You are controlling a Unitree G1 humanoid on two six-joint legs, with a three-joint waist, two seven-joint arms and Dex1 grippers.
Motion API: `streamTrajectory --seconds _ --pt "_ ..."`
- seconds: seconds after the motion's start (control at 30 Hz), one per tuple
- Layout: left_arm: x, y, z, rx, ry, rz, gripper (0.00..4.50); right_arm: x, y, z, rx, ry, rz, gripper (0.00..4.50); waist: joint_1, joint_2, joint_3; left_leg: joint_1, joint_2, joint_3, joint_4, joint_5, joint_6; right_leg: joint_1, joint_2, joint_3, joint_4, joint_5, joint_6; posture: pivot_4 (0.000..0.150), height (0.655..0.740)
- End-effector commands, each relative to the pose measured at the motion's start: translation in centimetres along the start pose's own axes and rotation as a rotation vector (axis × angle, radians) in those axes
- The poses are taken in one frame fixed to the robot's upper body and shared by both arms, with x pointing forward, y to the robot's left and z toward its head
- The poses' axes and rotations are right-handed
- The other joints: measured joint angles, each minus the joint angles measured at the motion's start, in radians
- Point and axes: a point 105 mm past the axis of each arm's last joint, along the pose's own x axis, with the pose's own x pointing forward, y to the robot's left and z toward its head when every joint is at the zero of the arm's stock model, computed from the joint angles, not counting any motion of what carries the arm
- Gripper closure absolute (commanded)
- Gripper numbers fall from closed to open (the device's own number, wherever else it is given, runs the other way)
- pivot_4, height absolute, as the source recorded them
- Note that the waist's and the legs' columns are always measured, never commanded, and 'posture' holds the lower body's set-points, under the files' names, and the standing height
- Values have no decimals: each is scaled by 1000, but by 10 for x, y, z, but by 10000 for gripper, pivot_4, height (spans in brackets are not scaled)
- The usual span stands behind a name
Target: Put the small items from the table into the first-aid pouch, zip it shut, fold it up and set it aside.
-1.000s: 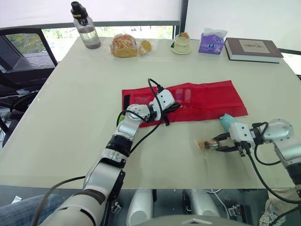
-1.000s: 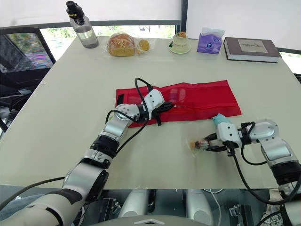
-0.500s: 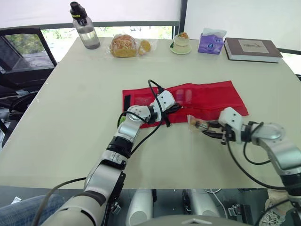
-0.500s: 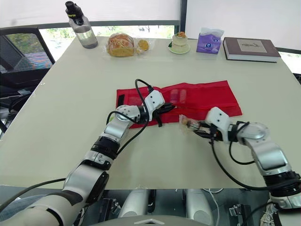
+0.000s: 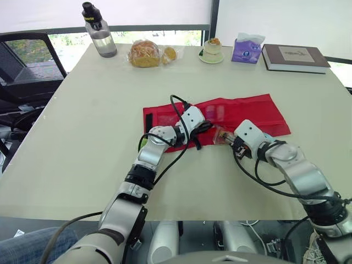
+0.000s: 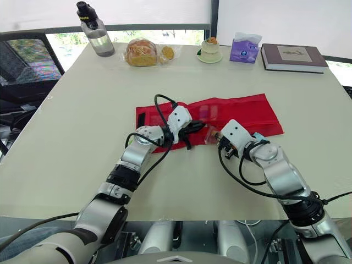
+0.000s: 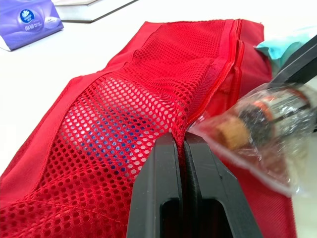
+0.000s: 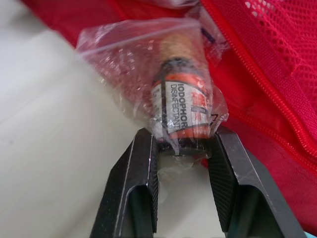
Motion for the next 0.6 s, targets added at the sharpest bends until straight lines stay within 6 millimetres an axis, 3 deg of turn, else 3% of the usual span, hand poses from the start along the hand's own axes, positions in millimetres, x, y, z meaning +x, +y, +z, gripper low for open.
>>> streamTrajectory --seconds 0.03,0.23,0.6 --pt "0 -6 18 27 -70 -28 45000 -2 -14 -8 72 73 -112 34864 0 0 0 0 0 0 0 0 0 0 0 0 0 0 0 1500 7400" --pt "-2 -10 15 37 -58 -53 45000 1 -21 -5 245 67 -232 34864 1 -1 -1 0 0 0 0 0 0 0 0 0 0 0 0 1500 7400" --pt "-4 -12 9 39 -36 -70 45000 -3 -22 15 470 -15 -259 34864 -1 -1 -1 0 0 -1 0 0 0 0 0 -1 0 0 0 1500 7400"
